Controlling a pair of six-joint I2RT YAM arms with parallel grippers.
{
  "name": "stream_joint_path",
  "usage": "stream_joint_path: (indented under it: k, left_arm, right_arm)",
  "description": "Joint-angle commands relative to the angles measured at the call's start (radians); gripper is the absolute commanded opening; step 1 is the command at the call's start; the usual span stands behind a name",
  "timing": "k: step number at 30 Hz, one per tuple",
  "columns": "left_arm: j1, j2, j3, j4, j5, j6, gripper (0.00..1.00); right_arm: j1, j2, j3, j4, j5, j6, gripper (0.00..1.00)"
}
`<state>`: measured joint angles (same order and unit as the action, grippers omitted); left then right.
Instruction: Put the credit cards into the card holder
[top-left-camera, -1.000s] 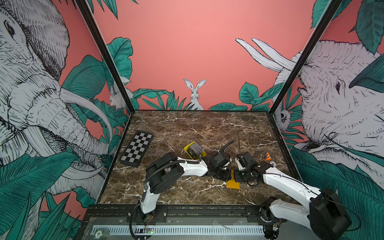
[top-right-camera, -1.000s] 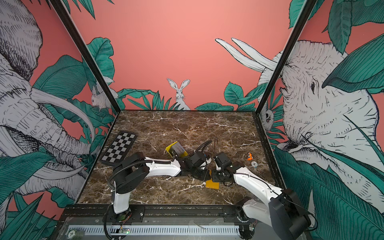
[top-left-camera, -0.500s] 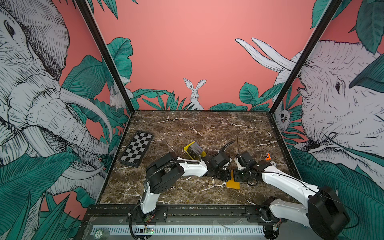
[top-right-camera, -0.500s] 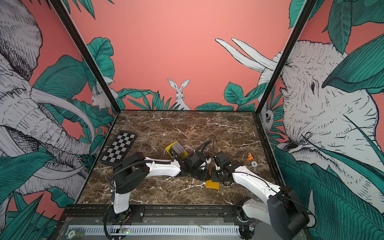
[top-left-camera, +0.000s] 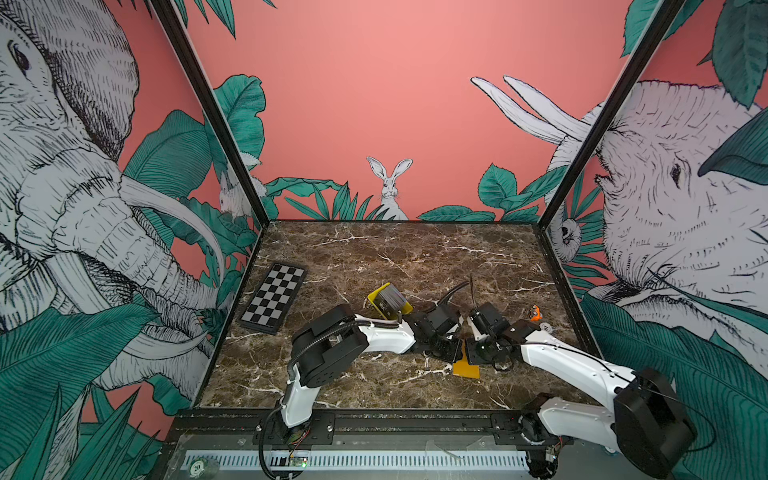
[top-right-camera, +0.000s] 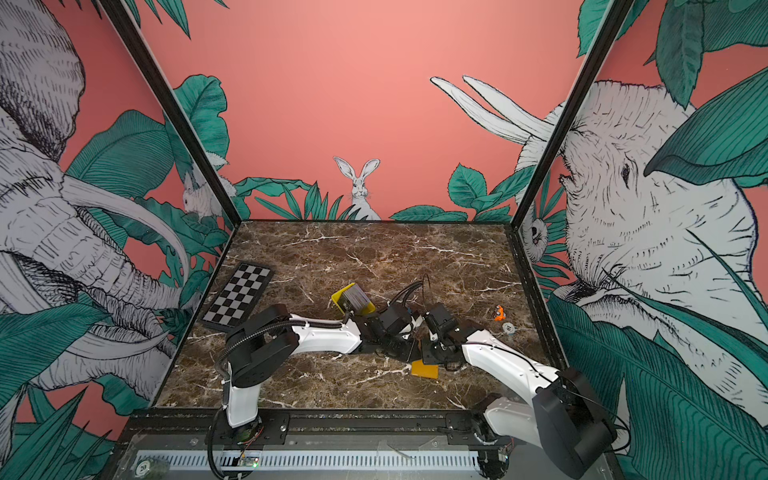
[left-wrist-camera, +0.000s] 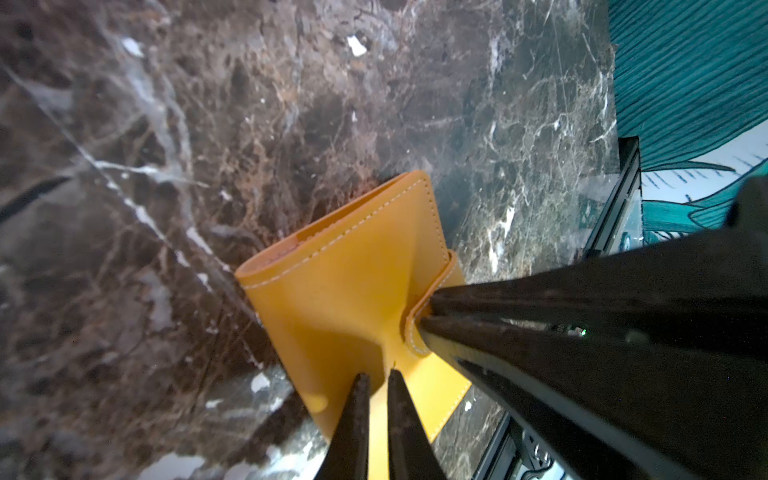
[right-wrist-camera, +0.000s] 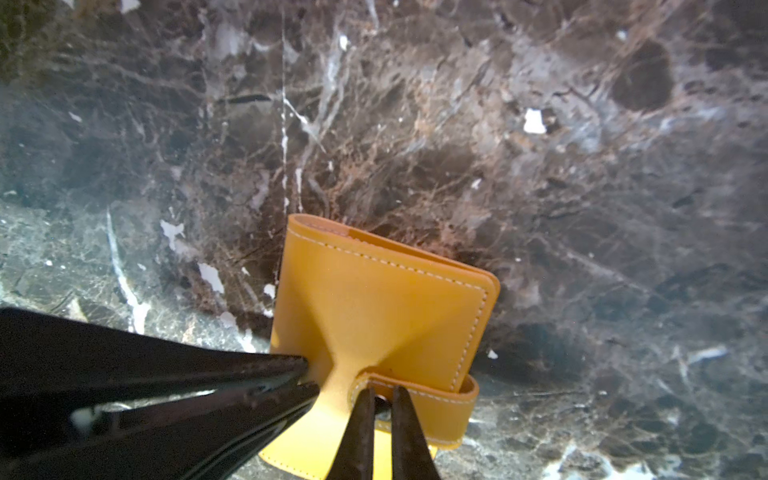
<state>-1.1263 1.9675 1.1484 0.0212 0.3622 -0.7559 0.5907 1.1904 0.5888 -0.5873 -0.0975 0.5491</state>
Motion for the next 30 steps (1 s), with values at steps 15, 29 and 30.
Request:
stream_joint_path:
  k: [15, 29, 30]
  left_arm:
    - [-0.009, -0.021, -0.033, -0.007, -0.016, -0.002, 0.13]
    - [0.019, -0.173, -0.026, -0.110, -0.111, 0.064, 0.16]
    - [0.029, -0.193, -0.027, -0.129, -0.119, 0.076, 0.18]
  right_arm:
    - [0.017, -0.133, 0.010, -0.054, 0.039, 0.042, 0.13]
    - [0.008, -0.309, 0.094, -0.064, 0.160, -0.024, 0.55]
    - [0.005, -0.312, 0.101, -0.057, 0.174, -0.029, 0.62]
